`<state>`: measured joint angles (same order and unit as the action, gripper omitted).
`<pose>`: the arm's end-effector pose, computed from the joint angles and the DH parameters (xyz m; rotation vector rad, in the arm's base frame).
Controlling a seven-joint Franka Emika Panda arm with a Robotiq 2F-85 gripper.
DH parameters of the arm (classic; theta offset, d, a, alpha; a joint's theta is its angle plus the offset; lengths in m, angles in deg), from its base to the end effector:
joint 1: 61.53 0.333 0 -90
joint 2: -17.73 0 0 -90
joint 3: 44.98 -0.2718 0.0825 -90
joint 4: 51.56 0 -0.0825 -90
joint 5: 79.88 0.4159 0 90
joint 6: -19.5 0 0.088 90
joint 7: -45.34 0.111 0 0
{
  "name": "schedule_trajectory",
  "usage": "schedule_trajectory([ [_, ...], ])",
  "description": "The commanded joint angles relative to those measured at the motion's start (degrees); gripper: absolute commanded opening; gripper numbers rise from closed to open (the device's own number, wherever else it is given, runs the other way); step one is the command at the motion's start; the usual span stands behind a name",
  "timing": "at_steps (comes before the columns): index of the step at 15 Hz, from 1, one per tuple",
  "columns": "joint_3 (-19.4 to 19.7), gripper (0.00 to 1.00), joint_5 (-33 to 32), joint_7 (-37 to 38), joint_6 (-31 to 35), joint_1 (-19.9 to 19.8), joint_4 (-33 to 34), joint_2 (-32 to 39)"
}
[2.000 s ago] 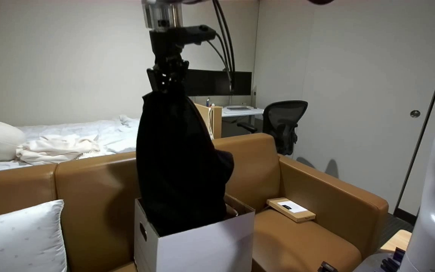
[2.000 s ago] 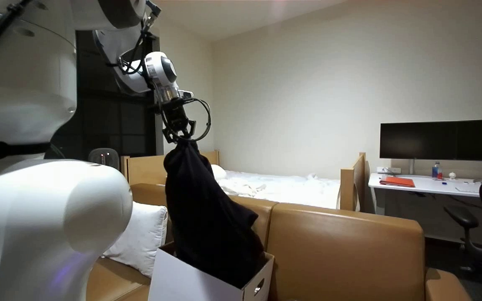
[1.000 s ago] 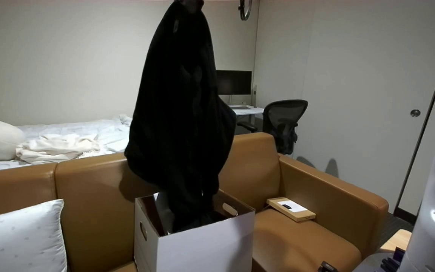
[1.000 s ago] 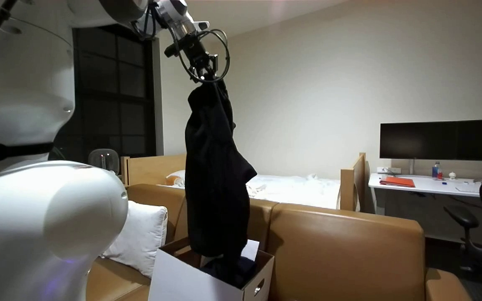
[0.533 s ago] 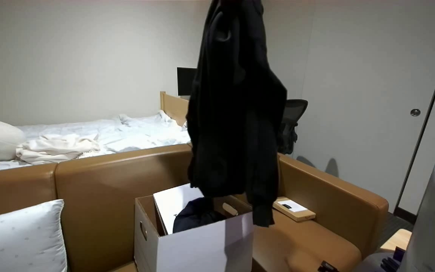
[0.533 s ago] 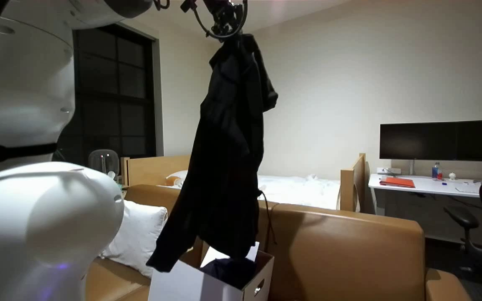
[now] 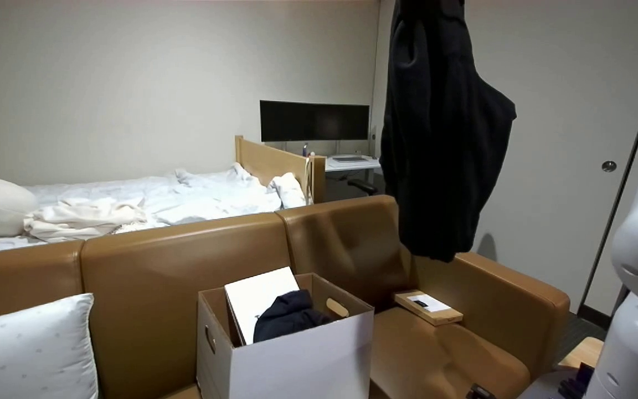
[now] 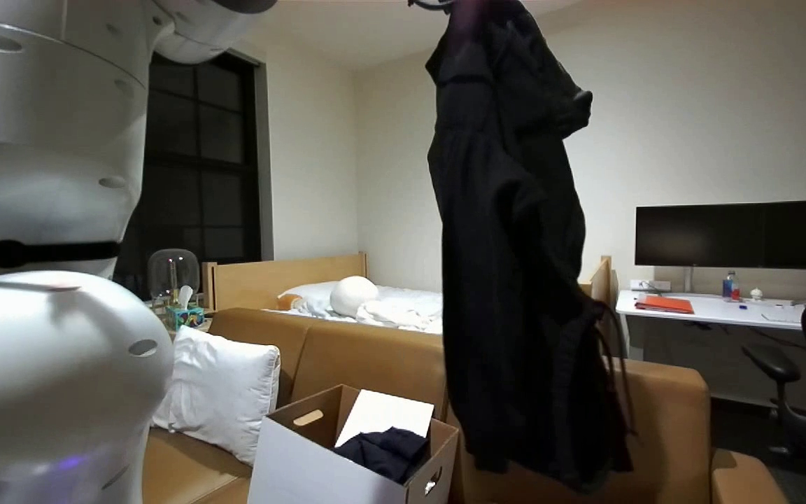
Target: Pick up the book and black cloth from the box and put them on the sofa
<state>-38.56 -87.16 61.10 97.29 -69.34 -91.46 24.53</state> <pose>0.4746 -0.1290 0.8901 2.7903 -0.8334 0.8143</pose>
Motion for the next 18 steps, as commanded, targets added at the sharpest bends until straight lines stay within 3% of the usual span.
schedule_trajectory([
  [1, -2.24, 0.06, 16.14, -1.53, 0.99, -10.55, 6.67, 6.09],
  [4, -0.51, 0.06, 30.63, 0.39, -0.59, -15.26, 11.18, 11.67],
  [5, 0.77, 0.50, 21.66, -6.47, 2.07, -13.14, 14.75, 14.27],
  [6, -1.78, 0.51, 34.24, 0.15, -0.41, -17.96, 13.11, 14.32],
  [13, -10.93, 0.95, 53.12, -0.66, 0.86, -25.78, 18.79, 20.41],
  [16, -14.69, 1.00, 59.92, -1.86, 0.53, -27.36, 20.99, 22.22],
  [17, -15.79, 1.00, 61.81, -4.09, 1.84, -27.85, 16.49, 19.89],
  [18, -11.16, 1.00, 55.31, -3.22, 8.82, -24.33, 18.28, 19.75],
])
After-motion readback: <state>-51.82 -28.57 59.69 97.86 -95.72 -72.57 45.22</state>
